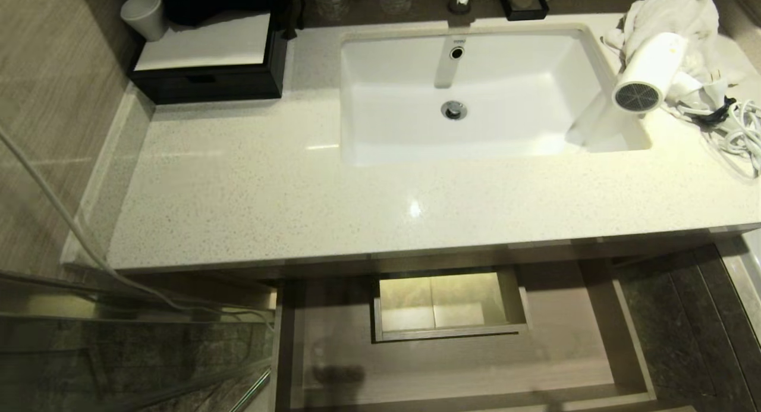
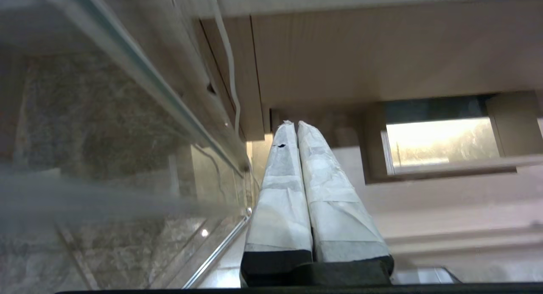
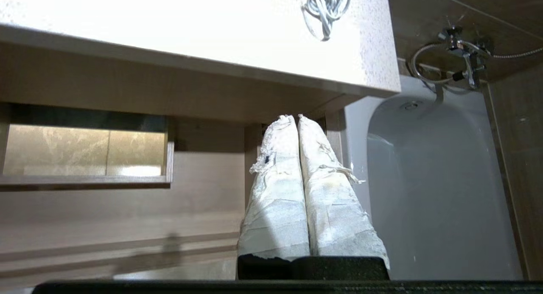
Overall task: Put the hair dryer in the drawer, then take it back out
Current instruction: Pick up the hairdryer
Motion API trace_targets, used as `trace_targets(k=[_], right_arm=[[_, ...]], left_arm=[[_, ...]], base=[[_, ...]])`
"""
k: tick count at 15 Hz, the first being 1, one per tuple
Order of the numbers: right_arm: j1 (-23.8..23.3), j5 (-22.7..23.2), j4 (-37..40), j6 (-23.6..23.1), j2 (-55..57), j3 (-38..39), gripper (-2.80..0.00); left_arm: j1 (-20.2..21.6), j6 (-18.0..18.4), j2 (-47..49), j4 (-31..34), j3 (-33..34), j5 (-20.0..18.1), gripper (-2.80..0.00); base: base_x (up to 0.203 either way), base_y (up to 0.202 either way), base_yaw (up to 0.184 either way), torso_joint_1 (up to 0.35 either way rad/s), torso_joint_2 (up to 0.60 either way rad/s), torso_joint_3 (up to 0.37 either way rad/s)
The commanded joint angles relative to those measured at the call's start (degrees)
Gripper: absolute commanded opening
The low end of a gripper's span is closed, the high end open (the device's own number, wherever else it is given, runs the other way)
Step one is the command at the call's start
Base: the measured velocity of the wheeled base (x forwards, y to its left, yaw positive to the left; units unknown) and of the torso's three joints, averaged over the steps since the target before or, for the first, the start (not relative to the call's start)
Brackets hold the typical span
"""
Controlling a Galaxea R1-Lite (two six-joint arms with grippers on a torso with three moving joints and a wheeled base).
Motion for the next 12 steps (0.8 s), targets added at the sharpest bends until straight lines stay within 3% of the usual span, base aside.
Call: trace_targets(k=[1, 12], right_arm=[[0.0, 0.0, 0.2, -0.1, 0.2, 0.1, -2.80], [0.0, -2.3, 0.2, -0.1, 1.6, 0.4, -2.80]], left_arm=[[0.0, -0.1, 0.0, 0.0, 0.0, 0.0, -2.80], [0.0, 0.0, 0.0, 0.0, 0.1, 0.0, -2.80]], base=[[0.000, 0.000, 0.000, 0.343, -0.21, 0.129], [0.000, 0.000, 0.000, 0.391, -0.33, 0.055]])
